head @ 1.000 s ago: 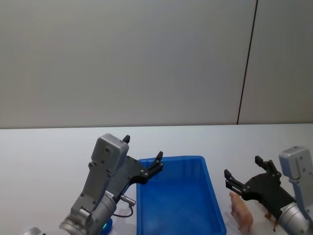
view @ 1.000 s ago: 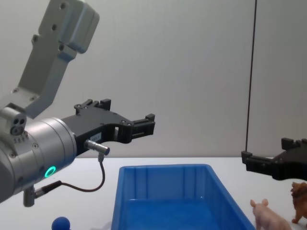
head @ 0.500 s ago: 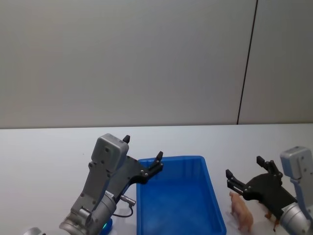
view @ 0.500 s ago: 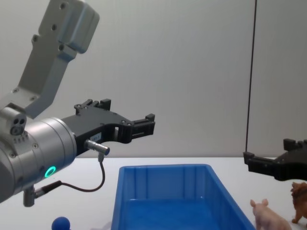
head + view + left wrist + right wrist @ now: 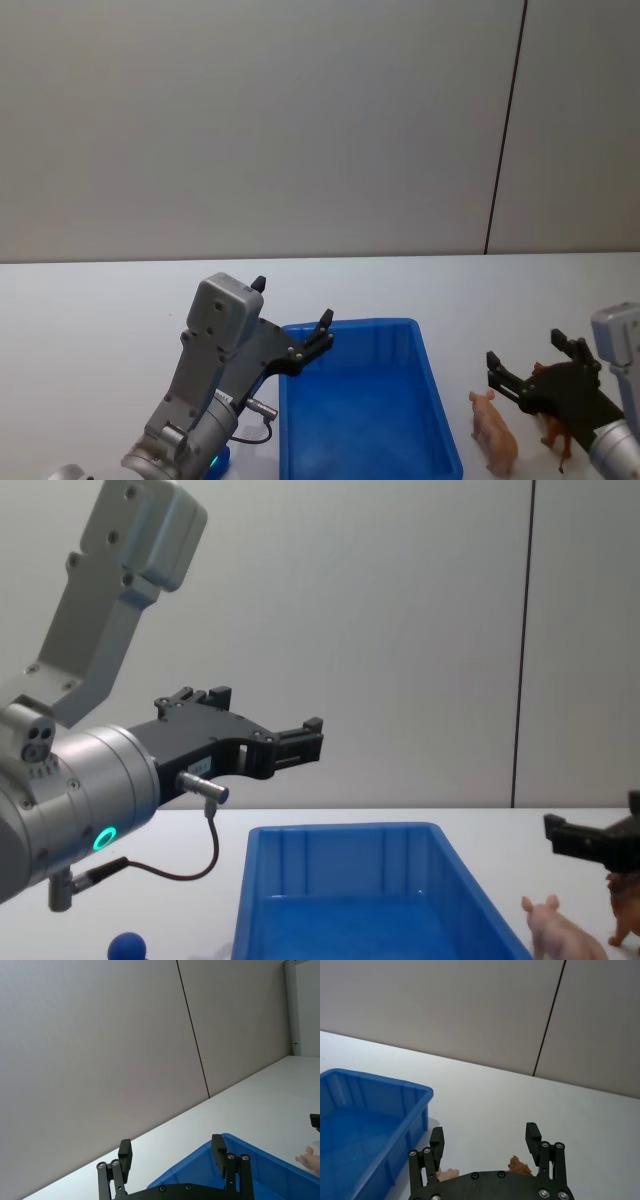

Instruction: Pick up the two dolls from the table and place them into the box.

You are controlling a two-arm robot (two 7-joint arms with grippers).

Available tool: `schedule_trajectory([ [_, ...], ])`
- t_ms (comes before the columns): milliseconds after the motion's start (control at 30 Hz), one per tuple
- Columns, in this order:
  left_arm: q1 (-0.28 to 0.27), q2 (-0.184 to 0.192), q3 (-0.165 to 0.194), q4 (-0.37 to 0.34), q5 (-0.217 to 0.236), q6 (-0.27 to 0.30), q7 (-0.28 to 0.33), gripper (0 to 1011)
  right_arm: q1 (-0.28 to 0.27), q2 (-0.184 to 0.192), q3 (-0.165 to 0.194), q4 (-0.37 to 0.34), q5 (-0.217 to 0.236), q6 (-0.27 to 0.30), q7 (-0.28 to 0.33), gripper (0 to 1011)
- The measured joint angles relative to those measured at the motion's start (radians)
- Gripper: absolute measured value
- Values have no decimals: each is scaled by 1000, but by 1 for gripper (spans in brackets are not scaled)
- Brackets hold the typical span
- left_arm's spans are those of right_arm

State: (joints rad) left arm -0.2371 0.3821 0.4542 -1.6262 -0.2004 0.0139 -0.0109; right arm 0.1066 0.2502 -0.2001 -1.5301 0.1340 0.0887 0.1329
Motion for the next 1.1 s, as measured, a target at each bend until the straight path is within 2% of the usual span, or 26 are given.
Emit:
schedule_trajectory([
  [500, 0, 0, 0, 0, 0, 0, 0, 1001, -31, 8, 16, -5, 36, 105, -59, 1001],
  [933, 0, 0, 0, 0, 0, 0, 0, 1001, -55, 9, 25, 1, 79, 154, -94, 1001],
  [1100, 0, 0, 0, 0, 0, 0, 0, 1001, -59, 7, 29, 12, 98, 160, -94, 902],
])
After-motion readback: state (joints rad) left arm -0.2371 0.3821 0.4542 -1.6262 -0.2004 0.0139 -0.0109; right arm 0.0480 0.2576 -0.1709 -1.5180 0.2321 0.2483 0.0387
